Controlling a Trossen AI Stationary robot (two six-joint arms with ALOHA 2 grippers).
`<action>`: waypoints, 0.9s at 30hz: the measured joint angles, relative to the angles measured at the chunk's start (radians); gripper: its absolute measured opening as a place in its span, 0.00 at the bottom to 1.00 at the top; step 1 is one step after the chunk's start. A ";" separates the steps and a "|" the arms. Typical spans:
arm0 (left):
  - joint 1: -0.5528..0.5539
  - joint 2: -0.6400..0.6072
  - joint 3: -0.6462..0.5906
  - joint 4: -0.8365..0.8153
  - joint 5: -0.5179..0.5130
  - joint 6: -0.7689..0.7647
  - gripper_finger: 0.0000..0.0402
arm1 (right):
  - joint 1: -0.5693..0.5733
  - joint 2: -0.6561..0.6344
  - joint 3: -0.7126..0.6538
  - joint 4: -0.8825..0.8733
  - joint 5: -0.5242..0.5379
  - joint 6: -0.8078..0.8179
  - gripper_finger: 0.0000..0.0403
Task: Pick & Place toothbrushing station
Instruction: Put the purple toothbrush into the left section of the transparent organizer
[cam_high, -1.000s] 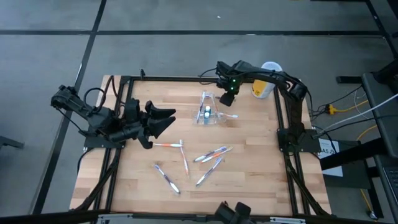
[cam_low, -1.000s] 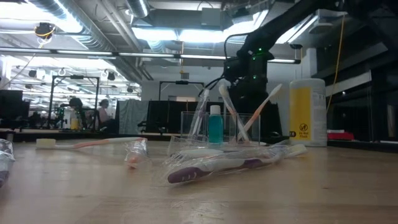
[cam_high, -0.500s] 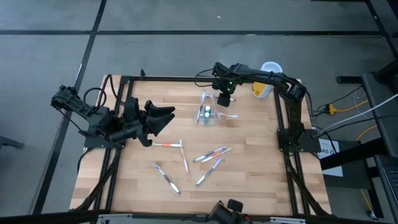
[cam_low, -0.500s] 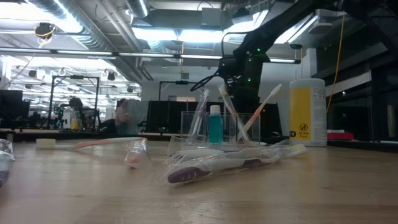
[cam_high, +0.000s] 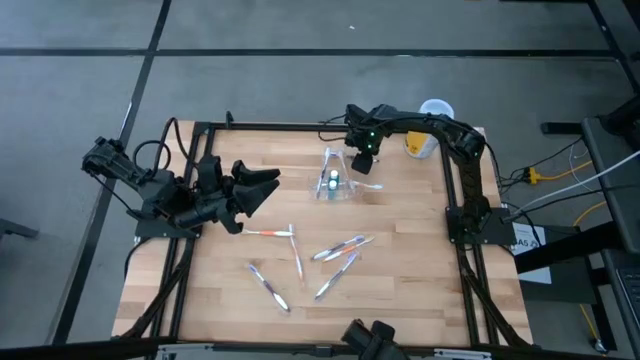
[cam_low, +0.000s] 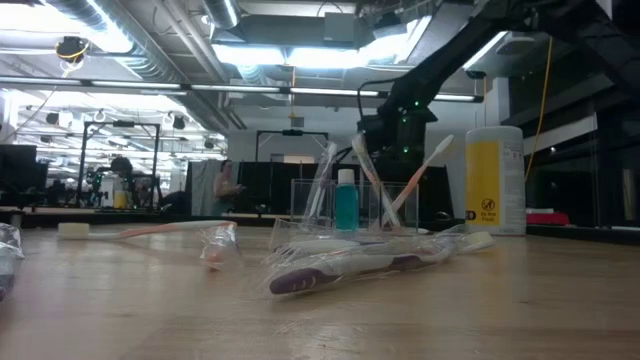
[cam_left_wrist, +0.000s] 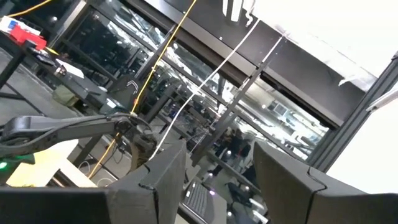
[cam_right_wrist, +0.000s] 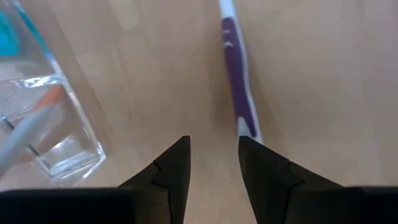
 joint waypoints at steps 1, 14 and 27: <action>0.000 0.000 0.000 0.003 -0.002 0.000 0.46 | 0.003 0.003 0.000 0.001 0.000 -0.002 0.34; 0.000 0.000 0.000 0.004 -0.026 -0.014 0.46 | 0.011 0.040 0.005 0.026 0.023 -0.018 0.34; 0.029 0.000 0.000 0.004 -0.018 -0.013 0.46 | 0.006 -0.036 0.000 0.058 0.066 -0.101 0.37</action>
